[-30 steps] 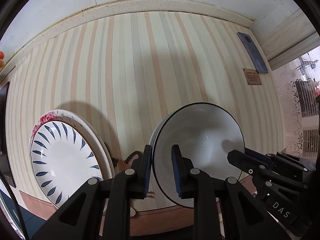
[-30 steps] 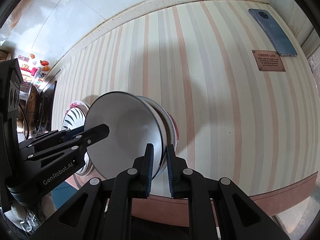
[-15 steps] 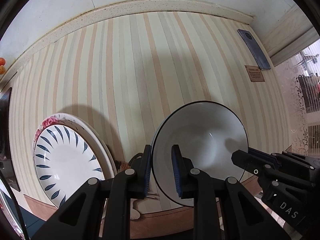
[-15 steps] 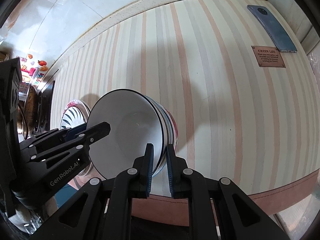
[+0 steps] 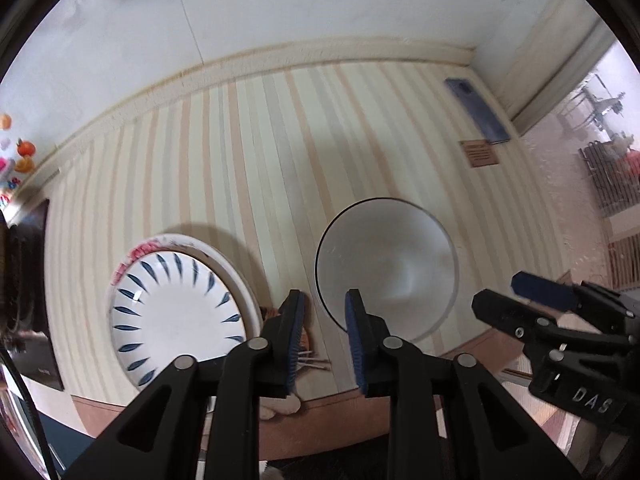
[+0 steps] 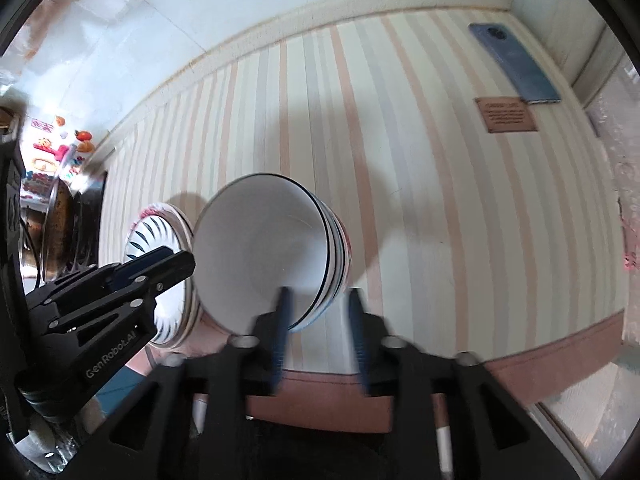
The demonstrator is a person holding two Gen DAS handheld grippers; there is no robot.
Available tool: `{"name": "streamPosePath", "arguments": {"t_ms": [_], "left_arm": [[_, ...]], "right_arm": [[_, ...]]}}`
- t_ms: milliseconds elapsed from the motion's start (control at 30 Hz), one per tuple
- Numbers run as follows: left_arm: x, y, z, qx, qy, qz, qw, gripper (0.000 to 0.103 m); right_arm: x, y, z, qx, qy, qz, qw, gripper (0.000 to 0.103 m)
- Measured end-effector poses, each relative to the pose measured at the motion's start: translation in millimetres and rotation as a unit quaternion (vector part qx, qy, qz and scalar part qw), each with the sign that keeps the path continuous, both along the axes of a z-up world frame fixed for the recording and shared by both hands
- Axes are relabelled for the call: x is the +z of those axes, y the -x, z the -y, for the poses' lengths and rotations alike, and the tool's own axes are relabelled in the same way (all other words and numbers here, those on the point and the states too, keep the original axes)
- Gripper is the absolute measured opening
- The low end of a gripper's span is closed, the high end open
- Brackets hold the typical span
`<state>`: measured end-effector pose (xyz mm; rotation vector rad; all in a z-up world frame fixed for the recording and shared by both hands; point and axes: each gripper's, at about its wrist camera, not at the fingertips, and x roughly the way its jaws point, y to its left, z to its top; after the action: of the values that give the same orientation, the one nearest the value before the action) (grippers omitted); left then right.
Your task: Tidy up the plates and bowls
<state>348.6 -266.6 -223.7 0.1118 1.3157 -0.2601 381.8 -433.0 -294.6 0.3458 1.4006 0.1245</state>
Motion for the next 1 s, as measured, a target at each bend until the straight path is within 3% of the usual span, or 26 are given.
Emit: {"name": "streamPosePath", "arguments": {"t_ms": [33,133,200,267,367,467,633,767,833,1000], "left_arm": [[7.0,3.2,-1.1,-0.002,0.006,0.006,1.0,0.03],[29.4,12.9,-8.7,-0.005,0.027,0.018,0.9995,0.042],[41.5,16.5,-12.2,-0.007,0.037,0.026,0.999,0.065],[53.3,20.2,-14.7,-0.011,0.047,0.035,0.9982,0.077],[69.2,25.2,-17.4,-0.018,0.064,0.042,0.9969,0.078],[83.5,31.0,-18.0,-0.027,0.076,0.049,0.9955,0.09],[101.8,38.8,-18.3,-0.036,0.091,0.061,0.9933,0.091],[108.4,41.7,-17.2,-0.042,0.11,0.059,0.9914,0.092],[109.2,41.5,-15.6,-0.043,0.112,0.058,0.9911,0.099],[102.7,37.6,-12.5,-0.04,0.114,0.054,0.9913,0.1]], "right_arm": [[7.4,4.0,0.0,-0.003,0.004,0.007,1.0,0.057],[32.7,18.9,1.3,-0.016,0.009,0.033,0.999,0.063],[48.5,28.0,2.7,-0.024,0.013,0.046,0.999,0.074],[66.0,38.5,3.1,-0.032,0.015,0.06,0.998,0.077],[89.9,52.6,-0.2,-0.034,0.026,0.079,0.996,0.085],[110.2,65.7,-4.0,-0.037,0.046,0.096,0.994,0.087],[142.2,86.2,-6.9,-0.043,0.052,0.127,0.99,0.091],[164.3,100.7,-4.1,-0.054,0.044,0.157,0.985,0.093],[170.9,105.1,-2.2,-0.057,0.043,0.162,0.984,0.094],[175.4,108.9,2.4,-0.06,0.033,0.167,0.984,0.096]]}}
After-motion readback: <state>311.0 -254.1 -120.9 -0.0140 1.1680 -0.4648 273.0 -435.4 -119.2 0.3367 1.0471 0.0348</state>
